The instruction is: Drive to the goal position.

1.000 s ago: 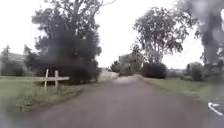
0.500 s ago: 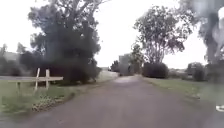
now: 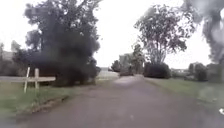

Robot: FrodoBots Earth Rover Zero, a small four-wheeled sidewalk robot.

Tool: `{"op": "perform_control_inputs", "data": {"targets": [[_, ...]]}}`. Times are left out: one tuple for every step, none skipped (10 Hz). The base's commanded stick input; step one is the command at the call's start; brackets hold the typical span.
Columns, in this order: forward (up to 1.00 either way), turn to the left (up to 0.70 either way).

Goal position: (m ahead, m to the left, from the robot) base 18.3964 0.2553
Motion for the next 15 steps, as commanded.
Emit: {"op": "perform_control_inputs", "data": {"targets": [[0.85, 0.00], [0.85, 0.00], [0.85, 0.00], [0.85, 0.00], [0.85, 0.00], [0.85, 0.00], [0.85, 0.00], [0.85, 0.00], [0.85, 0.00], [0.85, 0.00], [0.85, 0.00], [0.85, 0.00], [0.85, 0.00], [0.85, -0.06], [0.85, -0.29]]}}
